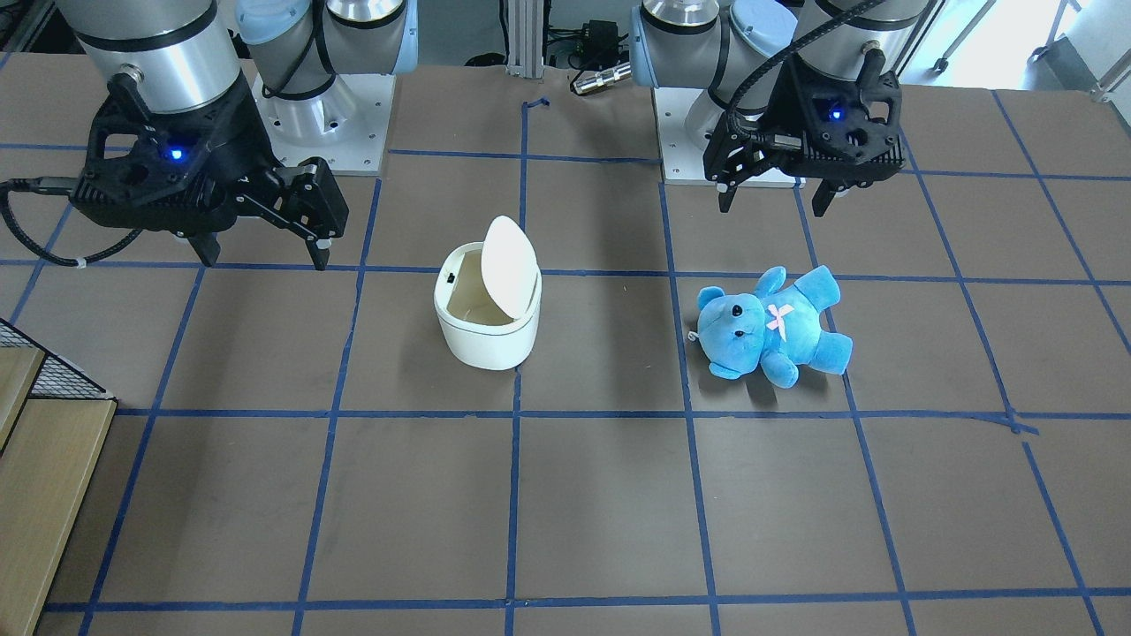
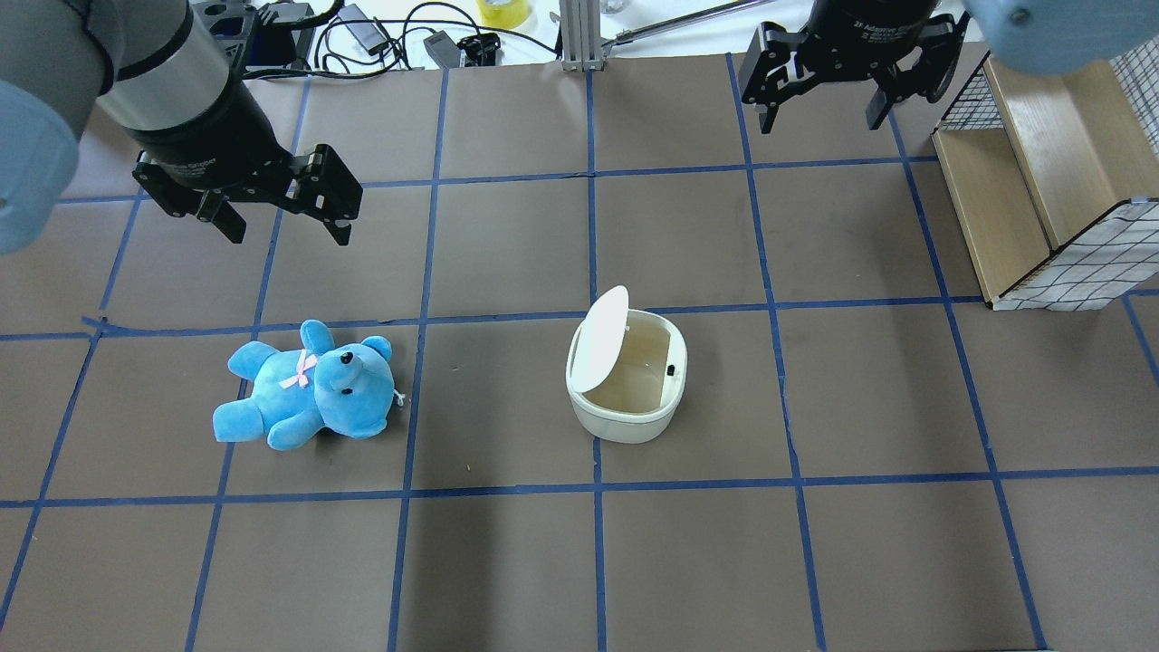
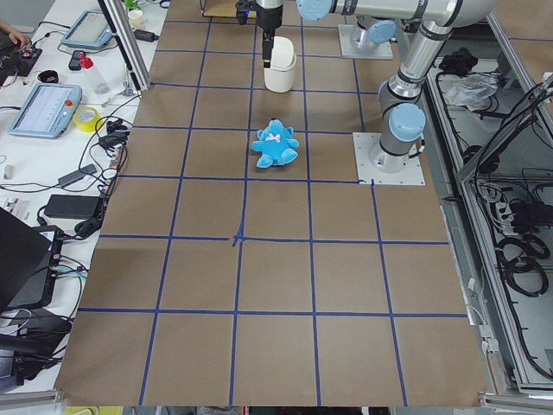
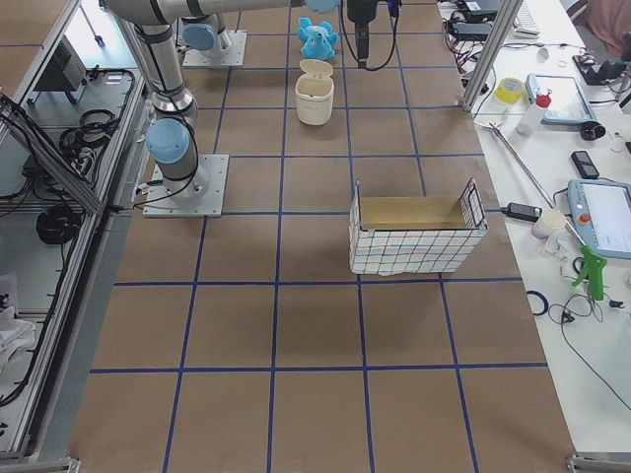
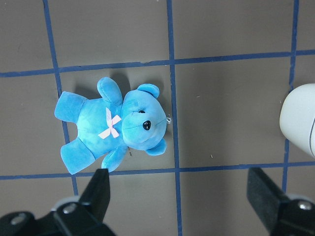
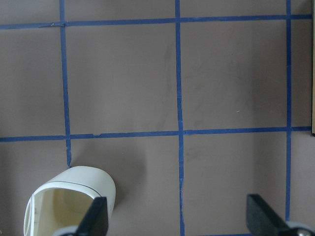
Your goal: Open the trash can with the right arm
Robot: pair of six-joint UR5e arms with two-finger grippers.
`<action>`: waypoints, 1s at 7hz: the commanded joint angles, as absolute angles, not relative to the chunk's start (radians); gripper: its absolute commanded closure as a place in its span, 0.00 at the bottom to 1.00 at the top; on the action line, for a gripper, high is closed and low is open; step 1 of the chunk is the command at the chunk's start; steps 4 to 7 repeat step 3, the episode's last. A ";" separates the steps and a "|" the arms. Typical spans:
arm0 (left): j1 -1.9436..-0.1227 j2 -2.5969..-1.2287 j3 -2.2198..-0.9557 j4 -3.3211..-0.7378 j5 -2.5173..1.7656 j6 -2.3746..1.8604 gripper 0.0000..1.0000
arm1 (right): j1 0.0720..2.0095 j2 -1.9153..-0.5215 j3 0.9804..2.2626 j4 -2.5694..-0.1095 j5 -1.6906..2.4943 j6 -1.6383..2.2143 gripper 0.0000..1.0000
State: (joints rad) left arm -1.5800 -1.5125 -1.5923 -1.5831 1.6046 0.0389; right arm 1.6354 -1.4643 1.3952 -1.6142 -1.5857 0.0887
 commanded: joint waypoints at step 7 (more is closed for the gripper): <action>-1.580 -1.513 -1.592 -1.583 1.605 0.040 0.00 | 1.634 -1.470 1.399 -1.617 -1.597 0.089 0.00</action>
